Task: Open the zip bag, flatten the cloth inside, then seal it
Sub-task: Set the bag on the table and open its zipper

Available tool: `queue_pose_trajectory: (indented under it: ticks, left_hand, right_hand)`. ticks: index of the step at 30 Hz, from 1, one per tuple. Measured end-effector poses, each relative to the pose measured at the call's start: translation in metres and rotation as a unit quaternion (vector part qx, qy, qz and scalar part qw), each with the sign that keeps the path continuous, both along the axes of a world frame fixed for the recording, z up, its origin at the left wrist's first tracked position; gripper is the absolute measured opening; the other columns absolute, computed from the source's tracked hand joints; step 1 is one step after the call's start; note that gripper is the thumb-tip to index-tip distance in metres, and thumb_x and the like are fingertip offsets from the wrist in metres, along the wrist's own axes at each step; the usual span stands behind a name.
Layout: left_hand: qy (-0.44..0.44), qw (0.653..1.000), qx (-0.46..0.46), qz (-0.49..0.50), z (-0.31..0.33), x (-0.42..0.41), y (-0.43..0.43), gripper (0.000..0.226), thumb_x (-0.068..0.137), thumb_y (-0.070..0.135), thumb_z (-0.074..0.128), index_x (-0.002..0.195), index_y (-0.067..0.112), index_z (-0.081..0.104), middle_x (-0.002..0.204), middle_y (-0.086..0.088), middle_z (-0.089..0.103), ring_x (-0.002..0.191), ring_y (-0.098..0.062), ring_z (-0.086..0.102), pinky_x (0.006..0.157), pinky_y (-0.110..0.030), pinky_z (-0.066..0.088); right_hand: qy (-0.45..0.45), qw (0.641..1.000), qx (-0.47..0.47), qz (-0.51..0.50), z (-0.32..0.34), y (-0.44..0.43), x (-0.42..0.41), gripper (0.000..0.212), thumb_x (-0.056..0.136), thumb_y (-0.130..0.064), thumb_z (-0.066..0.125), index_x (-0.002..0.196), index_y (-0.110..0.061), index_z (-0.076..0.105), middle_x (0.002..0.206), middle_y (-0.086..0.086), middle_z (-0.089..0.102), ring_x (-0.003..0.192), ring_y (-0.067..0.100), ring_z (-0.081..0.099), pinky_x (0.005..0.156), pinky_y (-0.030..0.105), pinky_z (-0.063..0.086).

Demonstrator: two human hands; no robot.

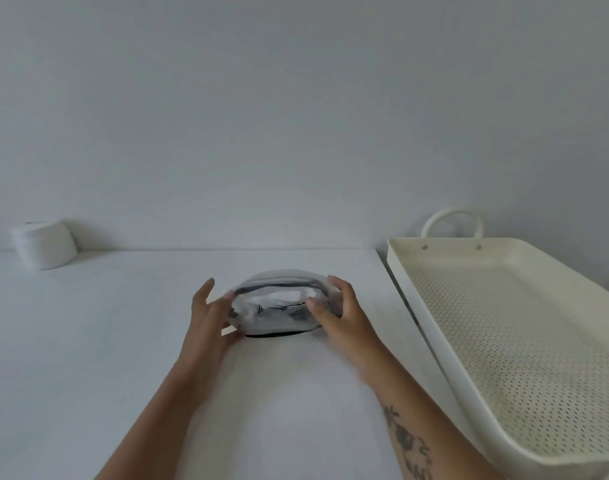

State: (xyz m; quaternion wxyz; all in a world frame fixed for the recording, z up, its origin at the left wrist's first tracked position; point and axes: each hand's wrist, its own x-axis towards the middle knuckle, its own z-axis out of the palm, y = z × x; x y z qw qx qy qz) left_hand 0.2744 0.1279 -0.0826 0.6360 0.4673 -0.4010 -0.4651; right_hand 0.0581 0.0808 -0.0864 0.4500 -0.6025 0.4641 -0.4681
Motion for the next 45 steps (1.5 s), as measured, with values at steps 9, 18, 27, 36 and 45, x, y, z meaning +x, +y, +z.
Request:
queue_pose_trajectory:
  ticks: [9, 18, 27, 36, 45]
  left_hand:
    - [-0.040, 0.999, -0.012, 0.002, 0.006, -0.011, -0.005, 0.036, 0.095, 0.046, 0.051, 0.091, 0.012, 0.062, 0.086, -0.004, 0.066, 0.081, -0.017, 0.066, 0.070, -0.033, 0.054]
    - [-0.157, 0.987, -0.037, -0.025, 0.003, -0.012, -0.005, 0.031, 0.081, 0.043, 0.072, 0.078, 0.021, 0.051, 0.073, 0.001, 0.057, 0.066, -0.014, 0.047, 0.060, -0.027, 0.034]
    - [-0.387, 0.896, -0.073, 0.204, -0.002, -0.026, -0.018, 0.031, 0.092, 0.012, 0.052, 0.073, 0.028, 0.034, 0.064, 0.010, 0.039, 0.055, -0.008, 0.034, 0.051, -0.023, 0.032]
    - [0.121, 0.991, -0.025, -0.042, 0.014, 0.001, -0.010, 0.035, 0.089, 0.032, 0.058, 0.115, 0.009, 0.064, 0.112, -0.010, 0.066, 0.106, -0.030, 0.067, 0.084, -0.039, 0.056]
    - [0.093, 0.981, -0.050, -0.161, 0.012, 0.008, -0.008, 0.042, 0.097, 0.034, 0.054, 0.125, 0.003, 0.063, 0.122, -0.013, 0.063, 0.107, -0.026, 0.057, 0.094, -0.035, 0.050]
  right_hand:
    - [-0.085, 0.995, 0.013, 0.055, 0.007, -0.009, -0.008, 0.045, 0.081, -0.064, 0.047, 0.102, -0.026, 0.061, 0.090, -0.012, 0.065, 0.081, 0.000, 0.060, 0.068, 0.013, 0.047]
    - [-0.104, 0.994, -0.017, 0.004, 0.002, -0.016, -0.013, 0.005, 0.091, -0.028, 0.063, 0.089, -0.032, 0.062, 0.083, -0.004, 0.065, 0.067, 0.004, 0.061, 0.050, 0.016, 0.047]
    - [0.136, 0.955, -0.192, -0.182, -0.001, -0.008, 0.005, 0.017, 0.095, -0.014, 0.054, 0.091, -0.028, 0.047, 0.093, 0.002, 0.050, 0.076, -0.010, 0.051, 0.058, 0.011, 0.038]
    - [-0.314, 0.943, 0.102, 0.034, 0.015, -0.004, -0.001, 0.039, 0.092, -0.054, 0.052, 0.116, -0.026, 0.064, 0.116, 0.005, 0.071, 0.109, 0.020, 0.068, 0.091, 0.041, 0.054]
    - [-0.299, 0.942, 0.147, 0.032, 0.016, -0.007, -0.017, 0.018, 0.095, -0.031, 0.058, 0.092, -0.021, 0.072, 0.092, 0.003, 0.073, 0.081, 0.015, 0.067, 0.071, 0.030, 0.051]
